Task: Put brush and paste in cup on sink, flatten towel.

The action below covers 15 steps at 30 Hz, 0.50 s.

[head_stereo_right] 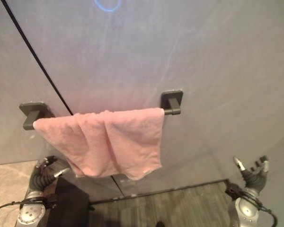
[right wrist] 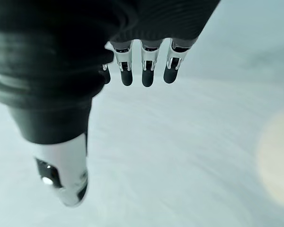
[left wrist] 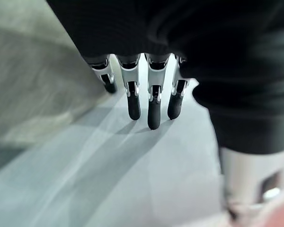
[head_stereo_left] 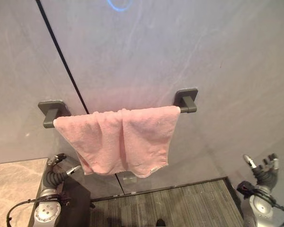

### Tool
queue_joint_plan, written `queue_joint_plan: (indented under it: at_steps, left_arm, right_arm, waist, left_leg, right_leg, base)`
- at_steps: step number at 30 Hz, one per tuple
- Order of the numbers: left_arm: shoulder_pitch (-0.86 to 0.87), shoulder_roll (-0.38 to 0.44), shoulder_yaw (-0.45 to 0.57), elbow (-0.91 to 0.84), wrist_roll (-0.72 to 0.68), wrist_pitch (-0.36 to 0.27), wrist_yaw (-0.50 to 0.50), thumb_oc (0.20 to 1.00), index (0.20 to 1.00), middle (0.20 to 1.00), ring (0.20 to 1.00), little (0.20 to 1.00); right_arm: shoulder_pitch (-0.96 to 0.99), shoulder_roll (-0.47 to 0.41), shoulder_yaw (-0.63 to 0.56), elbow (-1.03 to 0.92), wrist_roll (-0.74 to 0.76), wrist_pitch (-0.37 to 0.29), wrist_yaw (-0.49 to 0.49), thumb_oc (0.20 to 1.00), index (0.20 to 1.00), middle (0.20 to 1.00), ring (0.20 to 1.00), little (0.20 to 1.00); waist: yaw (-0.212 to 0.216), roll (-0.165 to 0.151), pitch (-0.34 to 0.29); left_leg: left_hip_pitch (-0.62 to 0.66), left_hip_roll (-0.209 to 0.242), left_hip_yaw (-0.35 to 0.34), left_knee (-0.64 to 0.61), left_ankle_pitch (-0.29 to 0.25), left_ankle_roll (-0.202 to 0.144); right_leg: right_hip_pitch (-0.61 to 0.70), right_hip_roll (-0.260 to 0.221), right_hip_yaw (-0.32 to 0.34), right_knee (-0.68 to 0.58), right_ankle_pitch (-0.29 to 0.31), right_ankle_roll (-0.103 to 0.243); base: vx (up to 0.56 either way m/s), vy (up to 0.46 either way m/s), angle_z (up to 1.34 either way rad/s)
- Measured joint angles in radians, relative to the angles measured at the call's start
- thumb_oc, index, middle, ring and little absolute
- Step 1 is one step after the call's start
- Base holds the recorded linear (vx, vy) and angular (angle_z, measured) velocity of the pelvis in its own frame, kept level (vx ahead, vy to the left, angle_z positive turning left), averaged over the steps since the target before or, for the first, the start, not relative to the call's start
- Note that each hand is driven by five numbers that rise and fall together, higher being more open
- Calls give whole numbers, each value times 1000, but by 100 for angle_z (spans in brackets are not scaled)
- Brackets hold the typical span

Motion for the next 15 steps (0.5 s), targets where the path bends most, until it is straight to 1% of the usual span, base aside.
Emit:
queue_joint_plan:
  at_steps: [1,2,4,5,6,7,8,9,10,11,13,15]
  left_arm:
    - [3,0,24,-32,32,-26,50,1000,1000,1000,1000,1000]
    - [-10,12,48,-98,111,-67,143,1000,1000,1000,1000,1000]
    - [-24,38,58,-158,169,-123,216,1000,1000,1000,1000,1000]
    - [-32,56,58,-182,209,-142,247,1000,1000,1000,1000,1000]
    - [-19,99,61,-257,265,-175,289,1000,1000,1000,1000,1000]
    - [-6,122,63,-280,302,-195,308,1000,1000,1000,1000,1000]
    - [-5,131,63,-284,323,-210,320,1000,1000,1000,1000,1000]
    - [-2,140,62,-283,349,-215,332,1000,1000,1000,1000,1000]
    - [7,176,60,-283,375,-215,340,1000,1000,1000,1000,1000]
    - [7,215,65,-283,402,-216,354,1000,1000,1000,1000,1000]
    - [10,248,84,-285,435,-216,366,1000,1000,1000,1000,1000]
    - [12,299,76,-296,459,-217,368,1000,1000,1000,1000,1000]
  right_arm:
    - [10,-4,2,-62,-68,-20,-28,1000,1000,1000,1000,1000]
    - [30,-46,10,-146,-217,-40,-87,1000,1000,1000,1000,1000]
    - [40,-106,22,-193,-315,-65,-120,1000,1000,1000,1000,1000]
    - [45,-133,23,-214,-384,-68,-132,1000,1000,1000,1000,1000]
    - [65,-203,23,-284,-480,-72,-150,1000,1000,1000,1000,1000]
    - [75,-235,25,-306,-534,-81,-158,1000,1000,1000,1000,1000]
    - [76,-243,29,-310,-565,-89,-163,1000,1000,1000,1000,1000]
    - [71,-260,43,-316,-599,-87,-163,1000,1000,1000,1000,1000]
    - [74,-318,73,-332,-618,-83,-163,1000,1000,1000,1000,1000]
    - [80,-357,80,-349,-665,-93,-162,1000,1000,1000,1000,1000]
    - [76,-373,99,-353,-691,-97,-160,1000,1000,1000,1000,1000]
    - [53,-412,160,-355,-694,-95,-156,1000,1000,1000,1000,1000]
  waist:
    - [-1,0,2]
    - [1,-3,1]
    - [7,-7,-2]
    - [10,-9,-2]
    - [13,-12,1]
    - [14,-12,1]
    - [13,-14,0]
    - [16,-16,1]
    - [16,-16,1]
    - [15,-20,5]
    - [17,-26,8]
    - [18,-30,11]
  left_leg:
    - [0,0,-2,0,0,0]
    - [-10,0,-4,1,0,0]
    - [-14,-2,-6,0,0,0]
    - [-15,-2,-6,1,1,-1]
    - [-22,-3,-6,3,1,-1]
    - [-22,-3,-7,0,1,-1]
    - [-17,-3,-6,0,1,-1]
    - [-14,-3,-6,0,1,-1]
    - [-14,-3,-6,0,1,-1]
    - [-14,-3,-6,0,1,-1]
    - [-14,-3,-6,4,1,-1]
    - [-14,-3,-6,4,1,-1]
  right_leg:
    - [0,0,-1,0,0,-1]
    - [-2,0,-3,0,0,0]
    - [-6,-2,-6,0,-1,1]
    - [-8,-2,-7,0,1,1]
    - [-12,-3,-7,0,1,3]
    - [-12,-3,-8,0,0,4]
    - [-11,-3,-8,0,-1,5]
    - [-8,-3,-8,0,-1,5]
    - [-9,-3,-6,0,-1,5]
    - [-9,-3,-7,0,-1,5]
    - [-9,-3,-7,0,-1,5]
    - [-10,-4,-6,0,-1,6]
  base:
    - [13,-15,4]
    - [-1,-16,7]
    - [-31,-18,7]
    - [0,0,0]
    - [54,-6,1]
    - [59,-4,1]
    - [0,0,0]
    - [9,-6,-4]
    - [0,-3,-3]
    - [0,0,0]
    - [0,0,0]
    - [0,0,0]
